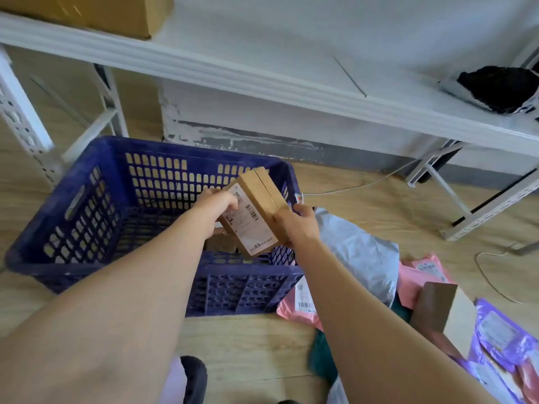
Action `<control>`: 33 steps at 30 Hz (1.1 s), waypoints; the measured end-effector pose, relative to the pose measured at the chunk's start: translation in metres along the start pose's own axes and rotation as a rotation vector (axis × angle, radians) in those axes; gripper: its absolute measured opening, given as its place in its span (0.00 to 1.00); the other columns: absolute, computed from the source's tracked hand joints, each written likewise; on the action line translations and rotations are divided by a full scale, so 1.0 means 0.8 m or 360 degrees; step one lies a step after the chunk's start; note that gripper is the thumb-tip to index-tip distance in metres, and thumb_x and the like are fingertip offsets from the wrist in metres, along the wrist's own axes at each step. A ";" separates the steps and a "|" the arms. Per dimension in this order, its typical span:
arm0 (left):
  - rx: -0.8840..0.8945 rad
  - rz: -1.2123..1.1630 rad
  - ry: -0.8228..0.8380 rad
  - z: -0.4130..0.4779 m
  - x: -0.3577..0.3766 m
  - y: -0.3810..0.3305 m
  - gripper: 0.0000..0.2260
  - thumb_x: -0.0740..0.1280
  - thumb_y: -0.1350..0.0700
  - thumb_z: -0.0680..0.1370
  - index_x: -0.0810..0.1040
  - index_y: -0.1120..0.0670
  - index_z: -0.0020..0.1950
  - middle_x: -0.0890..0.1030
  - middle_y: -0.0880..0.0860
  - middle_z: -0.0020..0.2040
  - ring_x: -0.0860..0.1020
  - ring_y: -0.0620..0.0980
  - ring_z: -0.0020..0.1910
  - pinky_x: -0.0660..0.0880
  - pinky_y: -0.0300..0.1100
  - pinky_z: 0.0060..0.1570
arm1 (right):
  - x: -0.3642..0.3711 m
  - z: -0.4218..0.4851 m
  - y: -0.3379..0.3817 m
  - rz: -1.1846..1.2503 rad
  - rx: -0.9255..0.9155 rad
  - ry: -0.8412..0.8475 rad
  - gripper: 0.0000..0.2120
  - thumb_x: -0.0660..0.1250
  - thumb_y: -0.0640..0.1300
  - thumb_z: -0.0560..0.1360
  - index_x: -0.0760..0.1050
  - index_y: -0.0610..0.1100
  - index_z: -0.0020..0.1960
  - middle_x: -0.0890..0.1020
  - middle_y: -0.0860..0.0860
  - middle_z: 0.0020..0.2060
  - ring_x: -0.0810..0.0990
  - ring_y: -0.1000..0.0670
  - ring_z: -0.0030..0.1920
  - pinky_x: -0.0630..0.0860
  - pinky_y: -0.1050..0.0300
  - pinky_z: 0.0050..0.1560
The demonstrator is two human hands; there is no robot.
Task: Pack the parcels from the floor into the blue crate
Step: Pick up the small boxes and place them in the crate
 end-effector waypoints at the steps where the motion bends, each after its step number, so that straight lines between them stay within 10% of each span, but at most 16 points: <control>1: -0.0005 0.0002 -0.0028 0.006 -0.001 0.005 0.23 0.66 0.64 0.72 0.69 0.54 0.66 0.75 0.58 0.60 0.73 0.58 0.61 0.72 0.58 0.61 | 0.007 0.006 -0.006 -0.0069 0.0007 0.0036 0.25 0.66 0.48 0.71 0.67 0.48 0.66 0.75 0.49 0.53 0.77 0.45 0.56 0.76 0.45 0.60; 5: -0.0085 0.0064 0.0006 0.018 0.010 0.030 0.22 0.67 0.60 0.72 0.68 0.54 0.65 0.76 0.56 0.55 0.75 0.55 0.52 0.75 0.48 0.44 | 0.030 0.018 -0.031 -0.0191 0.0112 0.0199 0.34 0.69 0.61 0.63 0.68 0.44 0.63 0.79 0.48 0.56 0.78 0.45 0.57 0.75 0.45 0.61; 9: -0.0103 0.0261 -0.0065 0.037 0.007 0.049 0.23 0.69 0.55 0.69 0.71 0.52 0.63 0.77 0.56 0.57 0.76 0.55 0.55 0.76 0.49 0.55 | 0.046 0.032 -0.050 -0.0492 0.0253 0.0360 0.46 0.69 0.66 0.64 0.63 0.41 0.72 0.73 0.45 0.66 0.73 0.43 0.65 0.70 0.47 0.66; 21: -0.0166 0.0812 0.0102 0.060 0.043 0.075 0.39 0.70 0.53 0.67 0.56 0.47 0.75 0.68 0.57 0.67 0.71 0.56 0.60 0.73 0.47 0.56 | 0.064 0.052 -0.077 -0.1399 0.0291 0.0538 0.31 0.50 0.61 0.79 0.60 0.42 0.74 0.64 0.43 0.73 0.63 0.41 0.72 0.61 0.48 0.71; 33: -0.0422 0.0872 0.0343 0.058 0.069 0.114 0.33 0.68 0.58 0.74 0.56 0.56 0.75 0.67 0.59 0.70 0.70 0.58 0.64 0.73 0.49 0.58 | 0.062 0.067 -0.087 -0.1959 0.0181 0.0490 0.19 0.55 0.45 0.79 0.68 0.40 0.68 0.73 0.42 0.65 0.72 0.42 0.64 0.71 0.51 0.58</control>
Point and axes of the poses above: each hand's wrist, its own z-axis towards the middle knuckle, its own x-axis out of the palm, y = z × x, the point moved 8 cm from there along z, towards the middle knuckle
